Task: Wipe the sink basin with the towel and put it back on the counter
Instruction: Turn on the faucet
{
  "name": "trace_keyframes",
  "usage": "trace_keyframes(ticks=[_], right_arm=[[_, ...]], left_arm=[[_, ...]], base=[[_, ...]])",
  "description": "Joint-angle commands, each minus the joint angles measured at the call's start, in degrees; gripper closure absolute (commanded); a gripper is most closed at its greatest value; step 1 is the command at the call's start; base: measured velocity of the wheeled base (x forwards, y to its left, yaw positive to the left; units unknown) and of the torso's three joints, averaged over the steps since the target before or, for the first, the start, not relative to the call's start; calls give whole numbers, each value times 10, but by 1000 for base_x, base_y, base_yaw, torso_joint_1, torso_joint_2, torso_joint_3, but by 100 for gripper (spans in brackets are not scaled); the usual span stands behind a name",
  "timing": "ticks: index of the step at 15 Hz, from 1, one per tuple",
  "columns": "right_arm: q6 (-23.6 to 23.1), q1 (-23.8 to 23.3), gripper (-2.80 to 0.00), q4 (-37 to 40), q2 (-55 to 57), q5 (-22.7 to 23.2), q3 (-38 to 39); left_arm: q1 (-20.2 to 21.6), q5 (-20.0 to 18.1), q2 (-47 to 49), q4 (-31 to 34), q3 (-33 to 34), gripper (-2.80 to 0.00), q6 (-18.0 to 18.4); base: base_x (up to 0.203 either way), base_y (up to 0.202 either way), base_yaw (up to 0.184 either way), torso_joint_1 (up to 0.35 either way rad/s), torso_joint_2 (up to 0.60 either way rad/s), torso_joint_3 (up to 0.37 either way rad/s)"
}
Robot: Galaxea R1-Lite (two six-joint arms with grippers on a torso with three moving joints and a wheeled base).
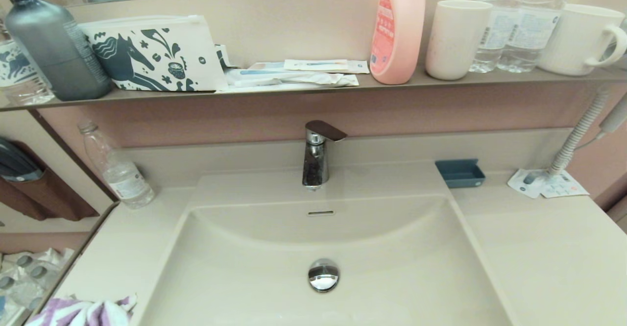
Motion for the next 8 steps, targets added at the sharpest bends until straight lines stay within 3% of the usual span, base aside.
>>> trace_keyframes(ticks=[1, 8], right_arm=[[0, 0, 0, 0, 0, 0, 0], [0, 0, 0, 0, 0, 0, 0]], left_arm=[[0, 0, 0, 0, -1, 0, 0], [0, 0, 0, 0, 0, 0, 0]], base=[[0, 0, 0, 0, 0, 0], [0, 0, 0, 0, 0, 0]])
